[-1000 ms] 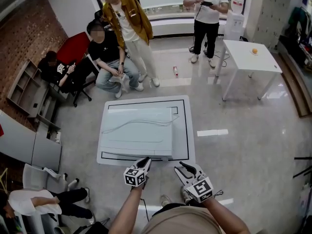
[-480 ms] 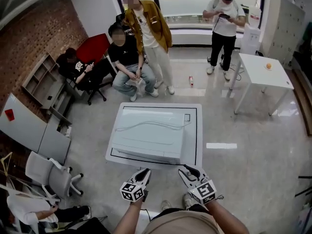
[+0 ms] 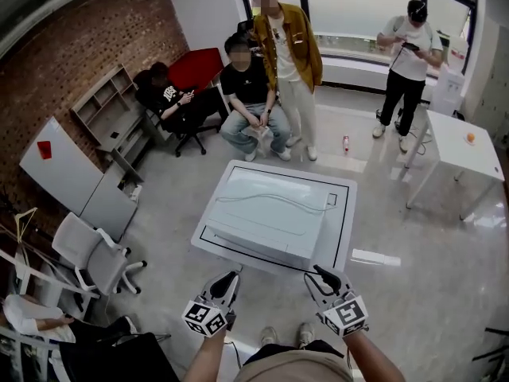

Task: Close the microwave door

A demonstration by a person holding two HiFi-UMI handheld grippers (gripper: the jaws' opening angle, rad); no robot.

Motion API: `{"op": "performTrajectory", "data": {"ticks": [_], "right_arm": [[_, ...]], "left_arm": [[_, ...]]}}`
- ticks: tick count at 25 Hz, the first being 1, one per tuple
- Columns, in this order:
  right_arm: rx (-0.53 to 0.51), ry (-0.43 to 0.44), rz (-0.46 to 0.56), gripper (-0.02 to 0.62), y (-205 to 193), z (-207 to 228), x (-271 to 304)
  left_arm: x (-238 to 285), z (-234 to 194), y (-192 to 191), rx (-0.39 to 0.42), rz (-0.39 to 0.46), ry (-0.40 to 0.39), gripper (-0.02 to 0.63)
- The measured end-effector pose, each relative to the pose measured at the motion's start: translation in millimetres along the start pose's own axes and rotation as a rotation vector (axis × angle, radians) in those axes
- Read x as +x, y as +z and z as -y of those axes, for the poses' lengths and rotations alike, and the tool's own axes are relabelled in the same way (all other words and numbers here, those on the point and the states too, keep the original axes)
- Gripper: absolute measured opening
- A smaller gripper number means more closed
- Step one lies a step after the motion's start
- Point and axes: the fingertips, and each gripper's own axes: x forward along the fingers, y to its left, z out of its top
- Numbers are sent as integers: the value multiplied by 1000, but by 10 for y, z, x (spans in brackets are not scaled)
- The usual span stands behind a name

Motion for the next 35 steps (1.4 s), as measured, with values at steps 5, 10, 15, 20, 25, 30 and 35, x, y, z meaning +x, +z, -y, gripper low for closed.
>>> {"op": "performTrajectory", "data": {"ticks": [5, 10, 15, 20, 25, 30, 35], "right_arm": [[-26, 47, 22, 120, 92, -23, 11], [-50, 65, 4, 120, 23, -27, 70], [-63, 48, -12, 103, -130, -11, 194], [-62, 25, -32, 103, -280, -12, 314], [-72, -7, -28, 103, -285, -25, 409], [-76, -23, -28, 103, -278, -38, 509], [-74, -29, -37, 103, -293, -25, 574]], "left_arm": [[-226, 126, 176, 39, 43, 46, 29], [-361, 122, 97, 80, 38, 97, 29], [-499, -62, -19, 50, 38, 139, 29], [-611, -234, -106, 32, 30, 157, 29], [-628, -382, -104, 21, 23, 152, 29], [-578, -476, -78, 22, 17, 132, 29], [-493, -528, -87, 14, 9, 108, 29]]}}
